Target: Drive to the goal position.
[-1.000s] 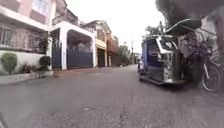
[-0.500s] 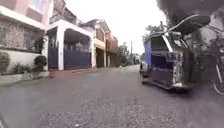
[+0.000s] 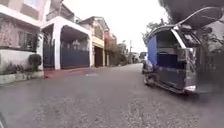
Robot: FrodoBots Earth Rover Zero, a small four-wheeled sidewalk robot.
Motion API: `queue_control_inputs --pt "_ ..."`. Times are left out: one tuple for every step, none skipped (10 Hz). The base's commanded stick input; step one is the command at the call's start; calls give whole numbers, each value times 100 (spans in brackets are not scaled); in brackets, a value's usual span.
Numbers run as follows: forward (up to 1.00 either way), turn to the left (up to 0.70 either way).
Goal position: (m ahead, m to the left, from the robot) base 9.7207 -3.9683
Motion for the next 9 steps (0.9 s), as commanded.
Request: queue_control_inputs --pt "70 0" --pt "70 0" --pt "70 0" --pt "70 0" --pt "70 0" --pt "70 0" --pt "70 0" --pt "70 0" --pt "70 0"
